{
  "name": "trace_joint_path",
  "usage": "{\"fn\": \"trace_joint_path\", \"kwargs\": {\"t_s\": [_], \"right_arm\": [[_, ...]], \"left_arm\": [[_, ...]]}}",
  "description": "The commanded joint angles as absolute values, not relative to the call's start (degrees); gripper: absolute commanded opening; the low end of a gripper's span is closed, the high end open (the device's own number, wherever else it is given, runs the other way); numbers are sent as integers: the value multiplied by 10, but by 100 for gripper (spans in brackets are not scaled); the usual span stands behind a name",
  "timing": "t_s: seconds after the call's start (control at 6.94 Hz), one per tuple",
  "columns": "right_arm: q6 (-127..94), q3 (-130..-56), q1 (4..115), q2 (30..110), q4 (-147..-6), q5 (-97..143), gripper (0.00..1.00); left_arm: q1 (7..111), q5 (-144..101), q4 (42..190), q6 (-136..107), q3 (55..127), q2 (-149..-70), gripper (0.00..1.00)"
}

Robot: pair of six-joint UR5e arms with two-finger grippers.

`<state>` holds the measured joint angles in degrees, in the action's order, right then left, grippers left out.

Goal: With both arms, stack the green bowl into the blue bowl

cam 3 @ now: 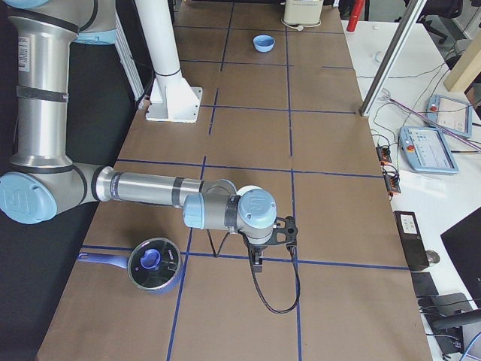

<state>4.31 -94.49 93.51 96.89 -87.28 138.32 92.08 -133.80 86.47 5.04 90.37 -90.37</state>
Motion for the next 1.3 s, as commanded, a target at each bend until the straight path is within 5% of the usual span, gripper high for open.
{"fn": "trace_joint_path", "kwargs": {"t_s": [0.0,0.29,0.72,1.15], "right_arm": [[43,-947,935,969,-873,1384,100],[42,-962,935,969,-873,1387,100],[41,-964,935,969,-873,1387,100],[42,-963,935,969,-873,1385,100]], "left_arm": [[915,-1342,869,24,931,-897,100],[817,-1372,955,-169,997,-851,100],[668,-1355,1228,-480,970,-815,100],[566,-1275,1311,-591,933,-832,100]]}}
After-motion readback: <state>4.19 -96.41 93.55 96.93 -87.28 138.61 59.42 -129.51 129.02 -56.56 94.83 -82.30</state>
